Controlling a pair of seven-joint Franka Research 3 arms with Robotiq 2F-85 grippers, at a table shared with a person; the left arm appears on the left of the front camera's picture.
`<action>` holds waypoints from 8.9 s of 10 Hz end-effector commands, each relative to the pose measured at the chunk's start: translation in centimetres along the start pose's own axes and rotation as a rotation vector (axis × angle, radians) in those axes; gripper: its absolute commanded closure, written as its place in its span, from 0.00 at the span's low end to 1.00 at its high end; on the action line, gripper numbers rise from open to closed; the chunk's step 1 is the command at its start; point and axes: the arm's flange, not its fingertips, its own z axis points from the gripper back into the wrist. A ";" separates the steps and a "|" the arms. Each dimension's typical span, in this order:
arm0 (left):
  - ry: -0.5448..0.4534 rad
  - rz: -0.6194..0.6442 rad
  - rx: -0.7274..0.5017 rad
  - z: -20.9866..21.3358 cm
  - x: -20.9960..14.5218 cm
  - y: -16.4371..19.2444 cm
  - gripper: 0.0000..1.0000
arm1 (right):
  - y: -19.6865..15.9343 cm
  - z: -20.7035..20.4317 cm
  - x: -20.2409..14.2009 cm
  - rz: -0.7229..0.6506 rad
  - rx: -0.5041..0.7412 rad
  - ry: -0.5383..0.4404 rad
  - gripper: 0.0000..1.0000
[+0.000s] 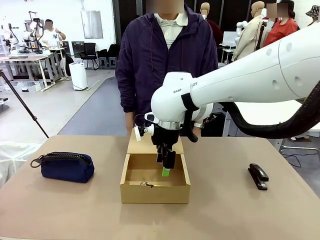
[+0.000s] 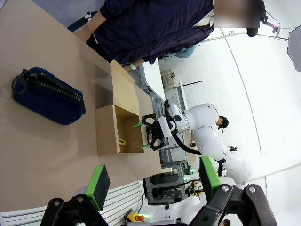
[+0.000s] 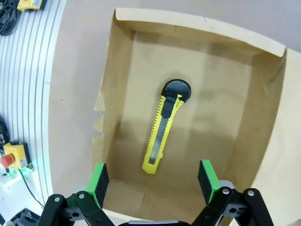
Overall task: Pack the items into the box.
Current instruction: Pick up the item specified by the human and place it in the Mailer Box.
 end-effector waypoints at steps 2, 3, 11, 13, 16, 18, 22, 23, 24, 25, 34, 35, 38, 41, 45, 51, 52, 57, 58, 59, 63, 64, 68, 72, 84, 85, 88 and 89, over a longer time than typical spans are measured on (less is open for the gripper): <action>-0.007 -0.009 -0.020 0.0 0.1 -0.1 0.00 | 0.6 3.7 -0.9 0.097 0.073 -0.013 0.00; -0.007 -0.009 -0.020 0.0 0.1 -0.1 0.00 | 1.4 6.2 -1.8 0.102 0.123 -0.057 0.00; -0.007 -0.009 -0.020 0.0 0.1 -0.1 0.00 | 13.5 21.5 -31.5 -0.829 0.139 -1.157 0.00; -0.007 -0.009 -0.020 0.0 0.1 -0.1 0.00 | 19.0 20.4 -38.8 -0.945 0.035 -1.473 0.00; -0.007 -0.009 -0.020 0.0 0.1 -0.1 0.00 | 20.3 15.5 -41.4 -0.994 0.041 -1.472 0.00; -0.007 -0.009 -0.020 0.0 0.1 -0.1 0.00 | 21.3 18.2 -44.0 -0.965 0.131 -1.387 0.00; -0.007 -0.009 -0.020 0.0 0.1 -0.1 0.00 | 21.3 18.2 -44.0 -0.965 0.131 -1.387 0.00; -0.007 -0.009 -0.020 0.0 0.1 -0.1 0.00 | 21.3 18.2 -44.0 -0.965 0.131 -1.387 0.00; -0.007 -0.009 -0.020 0.0 0.1 -0.1 0.00 | 21.3 18.2 -44.0 -0.965 0.131 -1.387 0.00; -0.007 -0.009 -0.020 0.0 0.1 -0.1 0.00 | 21.3 18.2 -44.0 -0.965 0.131 -1.387 0.00; -0.007 -0.009 -0.020 0.0 0.1 -0.1 0.00 | 20.1 18.0 -42.6 -0.968 0.069 -1.243 0.00; -0.007 -0.009 -0.020 0.0 0.1 -0.1 0.00 | 19.2 18.2 -40.7 -0.992 0.040 -1.061 0.00; -0.007 -0.009 -0.020 0.0 0.1 -0.1 0.00 | 16.4 16.7 -33.7 -1.389 -0.170 -0.075 0.00; -0.007 -0.009 -0.020 0.0 0.1 -0.1 0.00 | 14.8 14.4 -31.1 -1.478 -0.507 0.518 0.00; -0.007 -0.009 -0.020 0.0 0.1 -0.1 0.00 | 14.6 14.1 -31.5 -1.361 -0.541 -0.081 0.00; -0.007 -0.009 -0.020 0.0 0.1 -0.1 0.00 | 11.3 8.5 -34.3 -1.572 -0.412 -0.090 0.00; -0.007 -0.009 -0.020 0.0 0.1 -0.1 0.00 | 10.2 6.5 -35.2 -1.589 -0.350 -0.158 0.00; -0.007 -0.009 -0.020 0.0 0.1 -0.1 0.00 | 7.2 -0.9 -37.3 -1.722 -0.293 -0.189 0.00; -0.007 -0.009 -0.020 0.0 0.1 -0.1 0.00 | 7.0 -1.5 -37.7 -1.744 -0.349 -0.183 0.00; -0.007 -0.009 -0.020 0.0 0.1 -0.1 0.00 | 6.6 -2.1 -38.2 -1.755 -0.327 -0.217 0.00; -0.007 -0.009 -0.020 0.0 0.1 -0.1 0.00 | 5.0 -2.4 -38.8 -1.740 -0.392 -0.224 0.00; -0.007 -0.009 -0.020 0.0 0.1 -0.1 0.00 | 4.9 -2.3 -38.6 -1.733 -0.391 -0.234 0.00; -0.007 -0.009 -0.020 0.0 0.1 -0.1 0.00 | 4.7 -2.4 -38.6 -1.734 -0.383 -0.208 1.00; -0.007 -0.009 -0.020 0.0 0.1 -0.1 0.00 | 4.9 -2.4 -38.6 -1.728 -0.368 -0.202 1.00; -0.007 -0.009 -0.020 0.0 0.1 -0.1 0.00 | 13.5 14.9 -31.2 -1.516 -0.494 -0.042 1.00; -0.007 -0.009 -0.020 0.0 0.1 -0.1 0.00 | 14.3 15.3 -30.8 -1.494 -0.489 -0.055 1.00; -0.007 -0.009 -0.020 0.0 0.1 -0.1 0.00 | 14.5 16.1 -31.1 -1.506 -0.484 -0.063 1.00; -0.007 -0.009 -0.020 0.0 0.1 -0.1 0.00 | 14.5 16.1 -31.1 -1.506 -0.484 -0.063 1.00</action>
